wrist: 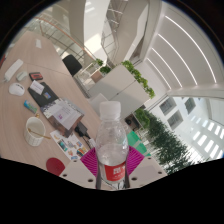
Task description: Pour water
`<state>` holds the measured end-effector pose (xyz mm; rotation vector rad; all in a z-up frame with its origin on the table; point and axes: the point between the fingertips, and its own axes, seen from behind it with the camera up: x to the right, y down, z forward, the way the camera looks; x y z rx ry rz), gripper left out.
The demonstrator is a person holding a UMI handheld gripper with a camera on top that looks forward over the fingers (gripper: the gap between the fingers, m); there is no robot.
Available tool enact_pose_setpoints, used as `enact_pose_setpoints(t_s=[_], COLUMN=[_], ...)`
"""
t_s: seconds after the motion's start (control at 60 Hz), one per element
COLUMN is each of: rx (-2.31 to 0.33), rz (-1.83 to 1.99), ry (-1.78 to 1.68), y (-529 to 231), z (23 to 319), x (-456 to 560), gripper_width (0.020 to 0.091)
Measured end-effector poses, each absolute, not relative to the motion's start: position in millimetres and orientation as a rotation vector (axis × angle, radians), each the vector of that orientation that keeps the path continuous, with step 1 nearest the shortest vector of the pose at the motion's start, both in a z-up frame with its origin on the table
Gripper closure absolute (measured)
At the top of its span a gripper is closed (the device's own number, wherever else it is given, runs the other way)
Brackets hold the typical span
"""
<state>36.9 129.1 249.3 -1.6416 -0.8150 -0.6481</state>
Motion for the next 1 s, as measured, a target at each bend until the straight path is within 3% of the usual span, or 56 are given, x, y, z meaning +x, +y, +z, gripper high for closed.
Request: enact_pose_setpoints(t_s=[0.183, 0.283, 0.417, 0.633, 0.733, 0.75, 0.783, 0.9, 0.967, 1.0], rx=[-1.256, -1.165, -0.939, -0.872, -0.936, -0.963, -1.04, -1.378, -1.49, -1.594], rz=[-1.234, -1.307, -1.553, -1.579, -1.498, -1.465, -1.381, -0.882, -0.54, -0.375], ry=[-1.455, -1.687, -1.879, -1.994, -1.925, -1.891, -1.791, -1.244, -0.82, -0.743], y=[158.5, 176.5, 189.7, 193.0, 196.6, 197.7, 199.6, 204.9, 181.8, 200.2], z=[198.1, 170.5, 172.4, 163.2, 167.1, 170.6, 180.1, 227.6, 245.2, 238.1], x=[-34.4, -48.1, -53.9, -57.2, -57.2, -58.7, -60.3, -68.0, -52.1, -47.7], gripper_width=[0.0785, 0.0786, 0.0786, 0.0786, 0.0784, 0.0809, 0.0784, 0.0783, 0.0784, 0.0772])
